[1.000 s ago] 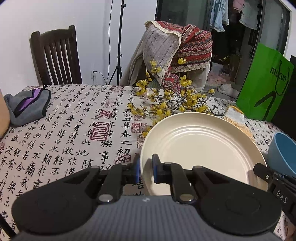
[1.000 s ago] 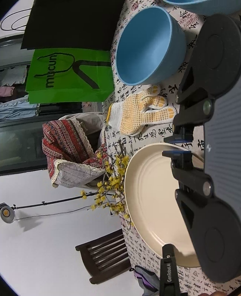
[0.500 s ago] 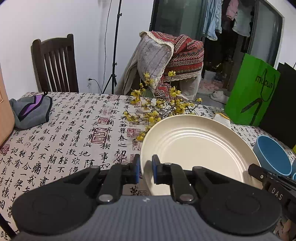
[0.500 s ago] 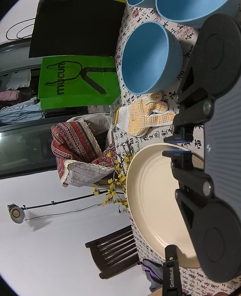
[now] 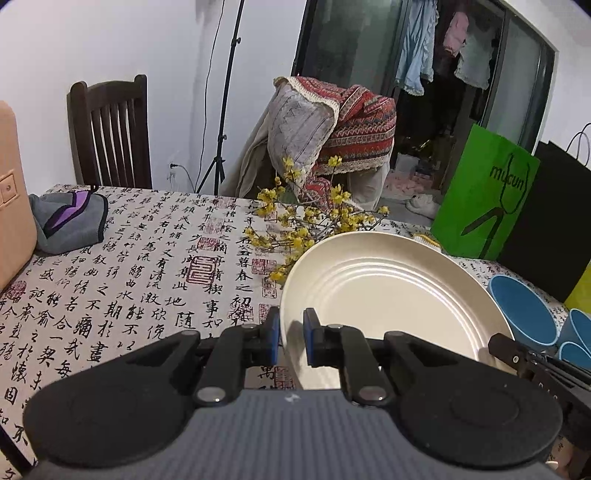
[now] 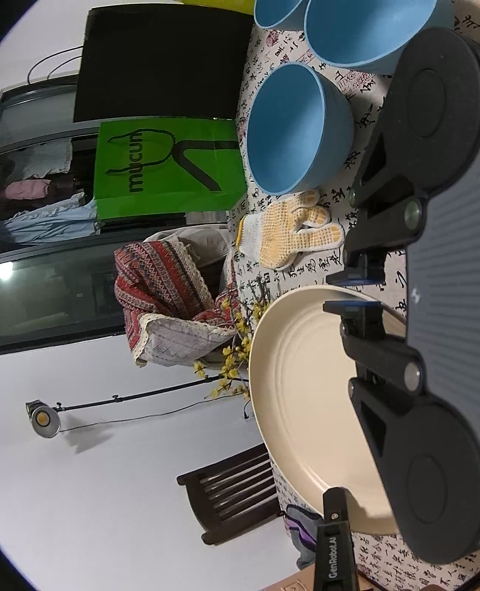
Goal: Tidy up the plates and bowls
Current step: 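Lift the held smaller cream plate off the table with both grippers, then carry the held plate toward the stacked cream plates beside the blue bowls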
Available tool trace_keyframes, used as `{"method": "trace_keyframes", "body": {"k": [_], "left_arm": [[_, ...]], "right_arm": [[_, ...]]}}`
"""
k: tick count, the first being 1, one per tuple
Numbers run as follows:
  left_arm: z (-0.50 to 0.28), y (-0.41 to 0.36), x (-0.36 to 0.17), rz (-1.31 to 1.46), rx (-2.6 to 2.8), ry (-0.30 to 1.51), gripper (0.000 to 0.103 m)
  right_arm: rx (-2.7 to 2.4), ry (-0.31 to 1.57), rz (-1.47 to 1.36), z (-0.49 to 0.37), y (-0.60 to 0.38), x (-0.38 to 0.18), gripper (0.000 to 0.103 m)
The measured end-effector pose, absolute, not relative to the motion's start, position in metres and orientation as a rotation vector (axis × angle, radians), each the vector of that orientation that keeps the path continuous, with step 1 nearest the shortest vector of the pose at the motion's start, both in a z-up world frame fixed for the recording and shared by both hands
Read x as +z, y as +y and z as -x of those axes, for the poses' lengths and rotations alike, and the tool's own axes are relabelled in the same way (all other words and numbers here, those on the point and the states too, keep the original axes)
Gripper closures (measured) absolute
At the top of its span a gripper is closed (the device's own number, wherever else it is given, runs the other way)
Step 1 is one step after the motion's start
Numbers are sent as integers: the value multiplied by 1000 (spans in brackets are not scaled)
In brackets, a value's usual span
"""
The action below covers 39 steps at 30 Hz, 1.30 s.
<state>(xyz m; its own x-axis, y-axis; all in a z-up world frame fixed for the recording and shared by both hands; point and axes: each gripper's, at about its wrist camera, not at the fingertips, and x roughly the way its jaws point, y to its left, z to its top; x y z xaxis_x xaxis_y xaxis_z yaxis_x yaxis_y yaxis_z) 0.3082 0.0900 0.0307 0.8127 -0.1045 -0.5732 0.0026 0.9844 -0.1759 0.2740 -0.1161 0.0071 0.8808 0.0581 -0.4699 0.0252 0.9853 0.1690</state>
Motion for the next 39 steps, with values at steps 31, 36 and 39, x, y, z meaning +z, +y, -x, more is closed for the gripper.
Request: {"method": "trace_keyframes", "body": {"k": [31,36,39], "left_arm": [[-249,89,39,111,-96,598,90],[-241,91,39,109,-96,596,90],[-233,92,39,106,-97,594,90]], "right_arm": [[25,455,-201,-211,-122,11,95],[31,445,-199,-200,-121,13,95],[35,443,-200,-193,-121,13,95]]}}
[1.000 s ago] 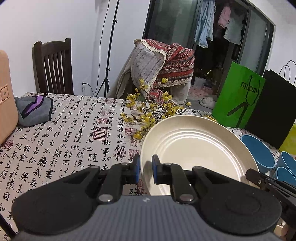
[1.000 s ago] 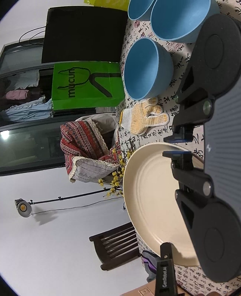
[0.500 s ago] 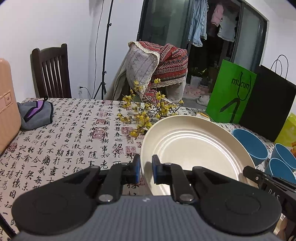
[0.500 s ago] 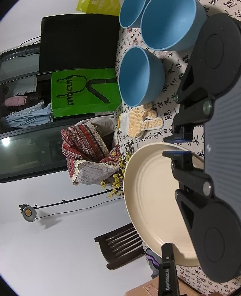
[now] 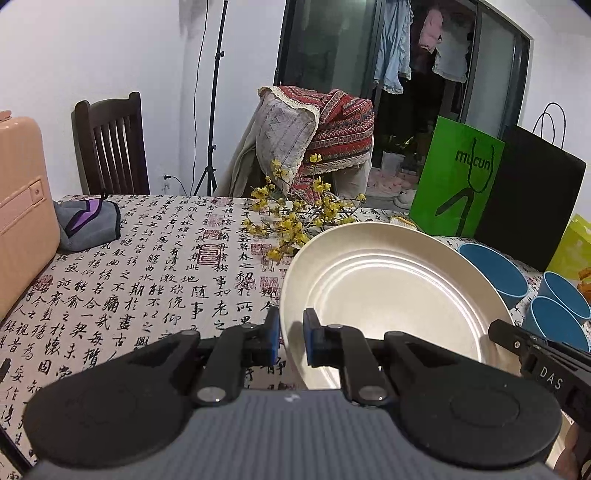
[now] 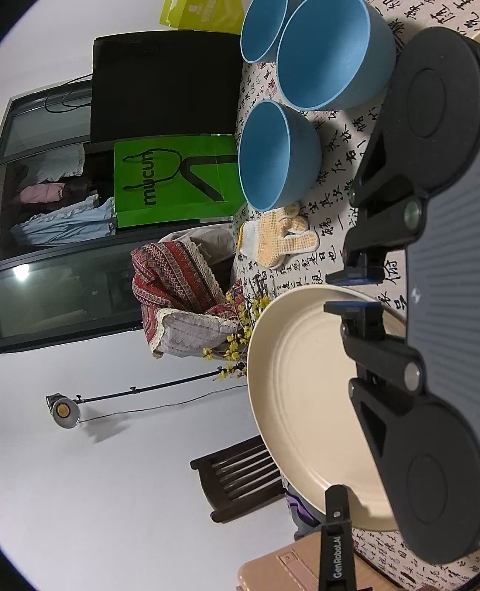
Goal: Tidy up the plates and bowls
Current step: 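Carry the held plate toward the stacked cream plates beside the blue bowls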
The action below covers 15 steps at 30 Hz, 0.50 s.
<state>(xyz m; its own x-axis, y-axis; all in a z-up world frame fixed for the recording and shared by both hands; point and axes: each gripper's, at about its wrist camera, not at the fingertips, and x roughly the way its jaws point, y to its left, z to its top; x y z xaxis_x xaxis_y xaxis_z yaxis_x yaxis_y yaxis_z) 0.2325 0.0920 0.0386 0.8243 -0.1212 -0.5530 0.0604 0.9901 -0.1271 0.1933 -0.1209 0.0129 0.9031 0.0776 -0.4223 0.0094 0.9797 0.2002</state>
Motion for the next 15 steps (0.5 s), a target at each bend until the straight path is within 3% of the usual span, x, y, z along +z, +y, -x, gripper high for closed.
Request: {"method": "trace_keyframes", "body": {"k": [15], "left_arm": [[-202,98,38,135,-98,597,90]], "right_arm": [[51,421,-193,-165,-118,13,95]]}}
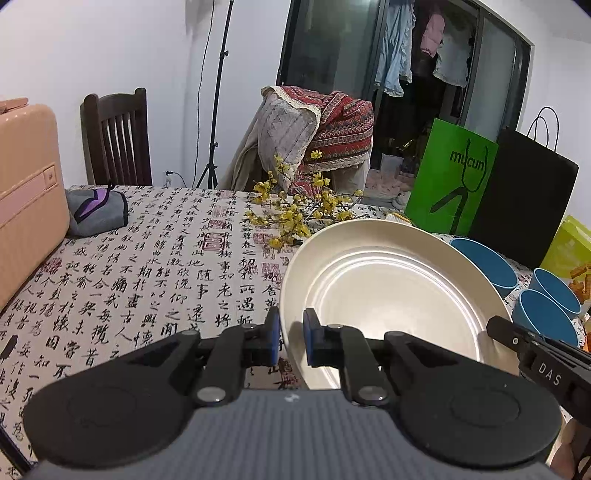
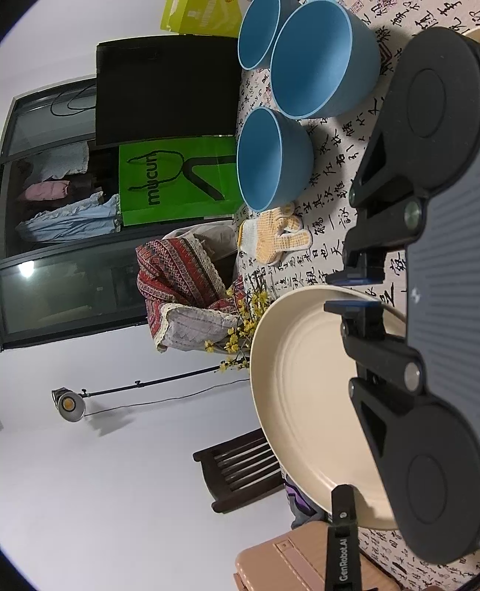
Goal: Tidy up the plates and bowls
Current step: 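Carry the held plate toward the stacked cream plates beside the blue bowls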
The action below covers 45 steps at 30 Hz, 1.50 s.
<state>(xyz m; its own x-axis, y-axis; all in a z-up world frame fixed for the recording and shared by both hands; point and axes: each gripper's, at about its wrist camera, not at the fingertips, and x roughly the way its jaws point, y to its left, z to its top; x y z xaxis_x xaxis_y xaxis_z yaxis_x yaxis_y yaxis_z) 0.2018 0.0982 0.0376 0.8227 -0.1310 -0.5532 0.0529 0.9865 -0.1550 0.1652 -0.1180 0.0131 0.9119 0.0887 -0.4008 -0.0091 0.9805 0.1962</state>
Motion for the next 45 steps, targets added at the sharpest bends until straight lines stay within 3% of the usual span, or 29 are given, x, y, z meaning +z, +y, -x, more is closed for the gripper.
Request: {"method": "trace_keyframes", "body": {"k": [45], "left_arm": [[-132,101,21,163,-81,583,90]], "right_arm": [[112,355,-220,-99,-124,0,95]]}}
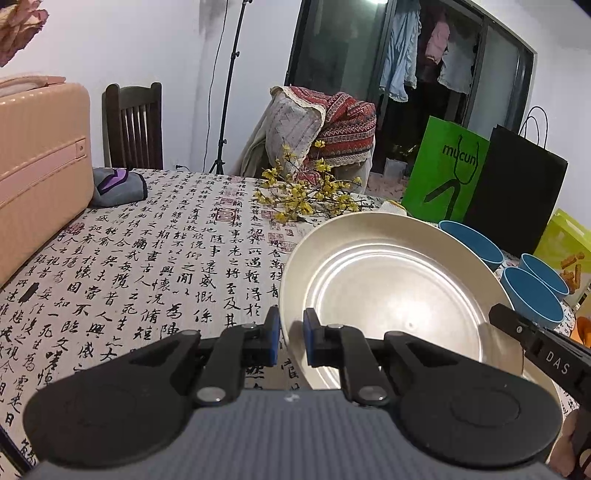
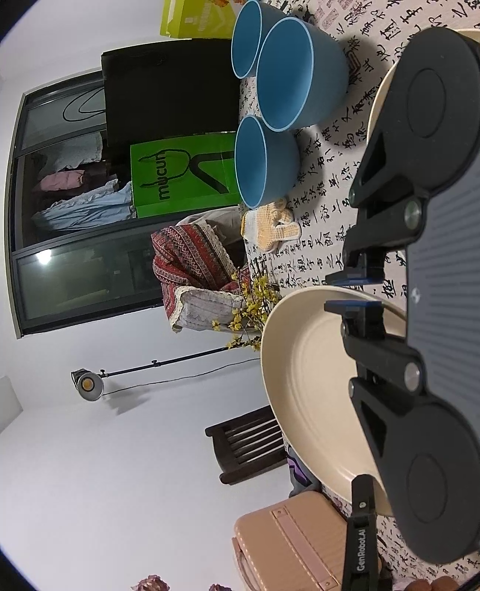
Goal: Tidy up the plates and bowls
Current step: 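Carry the held plate toward the stacked cream plates beside the blue bowls, then lower the held plate toward the top of the cream plate stack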
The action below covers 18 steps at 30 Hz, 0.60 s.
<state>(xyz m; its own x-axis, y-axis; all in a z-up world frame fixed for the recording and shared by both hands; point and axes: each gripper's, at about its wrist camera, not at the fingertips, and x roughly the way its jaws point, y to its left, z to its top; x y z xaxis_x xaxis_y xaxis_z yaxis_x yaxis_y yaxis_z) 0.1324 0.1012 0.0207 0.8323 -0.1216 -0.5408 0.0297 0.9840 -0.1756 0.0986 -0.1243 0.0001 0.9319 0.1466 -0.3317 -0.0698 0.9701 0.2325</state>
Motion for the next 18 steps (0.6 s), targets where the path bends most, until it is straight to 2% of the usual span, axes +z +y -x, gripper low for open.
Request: {"method": "trace_keyframes", "body": {"k": [18], "left_arm": [[-114,87,20,165,-93,583,90]], "right_arm": [[105,342,-234,-77,-138,-2,95]]}}
